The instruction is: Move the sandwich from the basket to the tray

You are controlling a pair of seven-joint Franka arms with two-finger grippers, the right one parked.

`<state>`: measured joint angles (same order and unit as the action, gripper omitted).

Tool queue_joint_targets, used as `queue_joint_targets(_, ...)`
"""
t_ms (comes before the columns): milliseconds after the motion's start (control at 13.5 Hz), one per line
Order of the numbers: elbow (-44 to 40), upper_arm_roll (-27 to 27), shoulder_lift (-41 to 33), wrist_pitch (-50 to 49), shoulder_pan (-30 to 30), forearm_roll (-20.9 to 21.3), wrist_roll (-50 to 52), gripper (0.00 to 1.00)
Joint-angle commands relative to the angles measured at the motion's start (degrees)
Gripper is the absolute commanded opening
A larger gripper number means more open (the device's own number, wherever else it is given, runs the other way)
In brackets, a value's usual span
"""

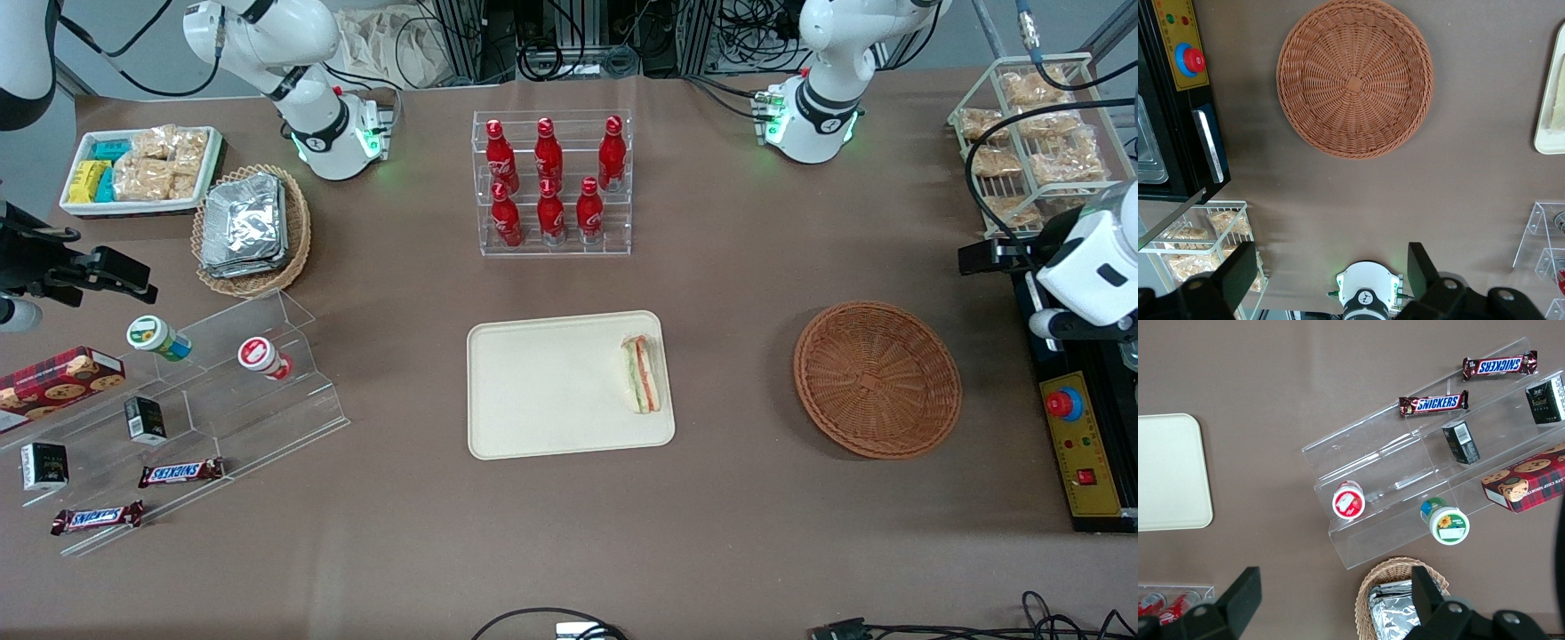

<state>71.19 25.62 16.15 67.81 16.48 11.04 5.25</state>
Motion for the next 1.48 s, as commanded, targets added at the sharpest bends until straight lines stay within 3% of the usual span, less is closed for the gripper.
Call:
queue_joint_targets(0,6.0,-0.2,-5.1,2.4,0.1,-1.0,-0.6,1.00)
queue_joint_targets(148,9.0,-2.8,-7.6,3.8,-2.2,-1.4,-0.6,1.00)
queue_joint_targets(369,11.1,-13.2,-9.6,5.7,-9.4,-6.1,-0.6,1.00)
queue_joint_targets(517,19.1,-17.7,-15.1,11.6,-11.8,-8.8,-0.6,1.00)
queue_joint_targets(665,25.6,-20.1,-19.2,16.5,-14.8,-8.8,-0.6,1.00)
queue_joint_targets(886,27.1,-20.2,-20.1,21.8,-15.0,-8.9,-0.7,1.00)
queue_joint_targets(1403,24.9,-20.0,-18.3,21.3,-14.6,-8.5,-0.9,1.00)
